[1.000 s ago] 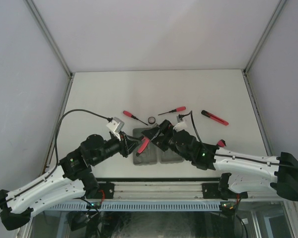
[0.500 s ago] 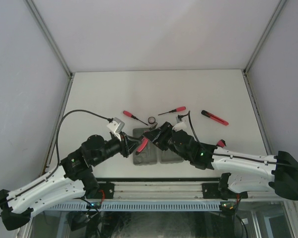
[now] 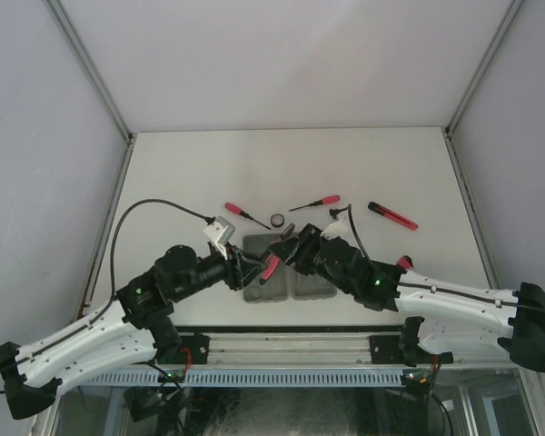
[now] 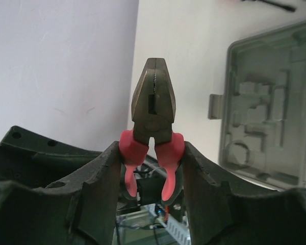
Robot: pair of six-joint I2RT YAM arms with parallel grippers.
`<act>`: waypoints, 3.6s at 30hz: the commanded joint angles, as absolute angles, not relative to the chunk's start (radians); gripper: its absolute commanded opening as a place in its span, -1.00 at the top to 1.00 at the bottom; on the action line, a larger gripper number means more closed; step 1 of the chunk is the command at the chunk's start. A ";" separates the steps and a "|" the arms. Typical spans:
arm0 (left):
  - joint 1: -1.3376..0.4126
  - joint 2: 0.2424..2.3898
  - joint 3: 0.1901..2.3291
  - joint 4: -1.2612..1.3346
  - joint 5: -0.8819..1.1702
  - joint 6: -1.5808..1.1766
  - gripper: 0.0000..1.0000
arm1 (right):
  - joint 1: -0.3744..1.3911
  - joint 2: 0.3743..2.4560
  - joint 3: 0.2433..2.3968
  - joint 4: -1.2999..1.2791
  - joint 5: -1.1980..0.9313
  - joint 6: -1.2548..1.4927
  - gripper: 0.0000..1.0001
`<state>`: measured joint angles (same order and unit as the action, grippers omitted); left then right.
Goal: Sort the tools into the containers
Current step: Pick up the pliers at the center of the board, then place the pliers in the storage box.
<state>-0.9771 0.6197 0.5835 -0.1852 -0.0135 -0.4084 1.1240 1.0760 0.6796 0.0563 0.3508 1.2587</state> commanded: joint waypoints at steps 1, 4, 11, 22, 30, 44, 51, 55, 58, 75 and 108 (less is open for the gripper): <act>-0.982 0.597 0.604 -0.157 0.016 -0.406 0.08 | 1.104 1.020 0.696 0.073 0.390 1.132 1.00; -0.982 0.592 0.615 -0.184 -0.001 -0.400 0.01 | 1.092 1.012 0.716 0.023 0.377 1.043 1.00; -0.980 0.587 0.611 -0.237 -0.069 -0.437 -0.07 | 1.045 1.038 0.742 -0.168 0.354 0.961 1.00; -0.886 0.687 0.639 -0.324 -0.083 -0.518 -0.08 | 1.040 1.081 0.795 -0.348 0.446 0.793 1.00; -0.709 0.765 0.661 -0.369 0.028 -0.544 -0.19 | 1.002 1.099 0.842 -0.510 0.465 0.805 1.00; -0.666 0.836 0.756 -0.573 -0.113 -0.558 -0.75 | 0.944 1.274 0.946 -0.608 0.401 0.748 1.00; -0.666 0.850 0.812 -0.674 -0.286 -0.637 -0.81 | 0.900 1.316 0.955 -0.593 0.344 0.702 1.00; -0.666 0.879 0.845 -0.733 -0.339 -0.642 -0.83 | 0.884 1.343 0.961 -0.585 0.323 0.674 1.00; -0.666 0.898 0.874 -0.769 -0.360 -0.613 -0.86 | 0.877 1.359 0.965 -0.571 0.318 0.650 1.00; -0.666 0.748 0.843 -0.740 -0.381 -0.487 -0.94 | 0.846 1.468 0.984 -0.550 0.299 0.606 1.00; -0.666 0.735 0.824 -0.711 -0.334 -0.466 -0.96 | 0.829 1.543 1.008 -0.573 0.308 0.664 0.20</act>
